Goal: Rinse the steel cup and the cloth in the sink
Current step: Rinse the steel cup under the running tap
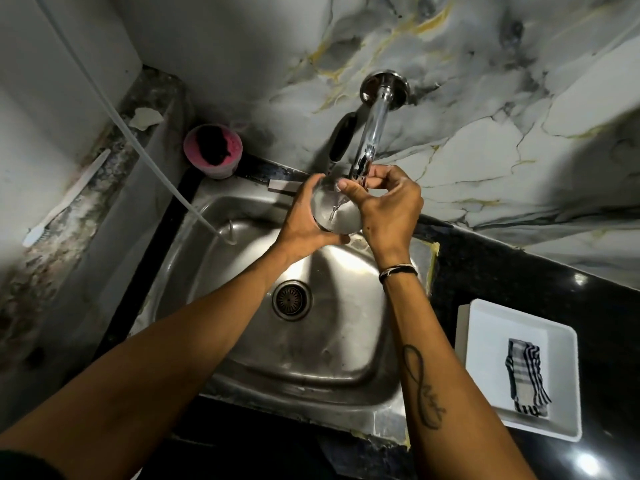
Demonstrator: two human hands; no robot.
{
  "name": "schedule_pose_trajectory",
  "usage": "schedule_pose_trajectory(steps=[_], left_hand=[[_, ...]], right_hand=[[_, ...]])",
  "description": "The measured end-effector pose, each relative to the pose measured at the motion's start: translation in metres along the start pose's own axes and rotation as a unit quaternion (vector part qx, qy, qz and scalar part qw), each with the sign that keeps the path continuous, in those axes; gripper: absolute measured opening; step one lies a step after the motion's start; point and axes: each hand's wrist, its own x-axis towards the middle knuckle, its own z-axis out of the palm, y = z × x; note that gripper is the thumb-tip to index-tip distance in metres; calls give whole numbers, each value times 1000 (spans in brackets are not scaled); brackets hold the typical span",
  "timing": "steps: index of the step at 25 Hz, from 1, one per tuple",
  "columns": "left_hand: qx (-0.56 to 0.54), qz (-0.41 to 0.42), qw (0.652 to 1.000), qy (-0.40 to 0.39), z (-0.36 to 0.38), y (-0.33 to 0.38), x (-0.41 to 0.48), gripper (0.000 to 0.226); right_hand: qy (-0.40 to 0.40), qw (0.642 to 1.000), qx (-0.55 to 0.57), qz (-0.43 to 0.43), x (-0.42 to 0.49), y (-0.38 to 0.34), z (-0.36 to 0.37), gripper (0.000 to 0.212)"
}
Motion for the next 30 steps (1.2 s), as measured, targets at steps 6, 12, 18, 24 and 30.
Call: schedule_pose_trajectory(steps=[6,12,18,24,30], left_hand=[[33,-16,999,-27,-6,-20,-20,130],[34,2,999,-4,-25,-14,-5,134],[57,-15,997,-43,-7,-18,-16,136],[46,-15,999,-21,-23,-18,-13,136],[51,6,998,-39,-8,-12,-14,135]], right_hand=[[4,999,-49,-9,-2,-4,-1,40],[9,998,-56,1,-3,-5,0,41],[-2,999,-53,0,-2,-5,-2,40],[7,999,-46,4,-2,-4,1,41],[-2,999,-49,4,-3,-5,-1,40]])
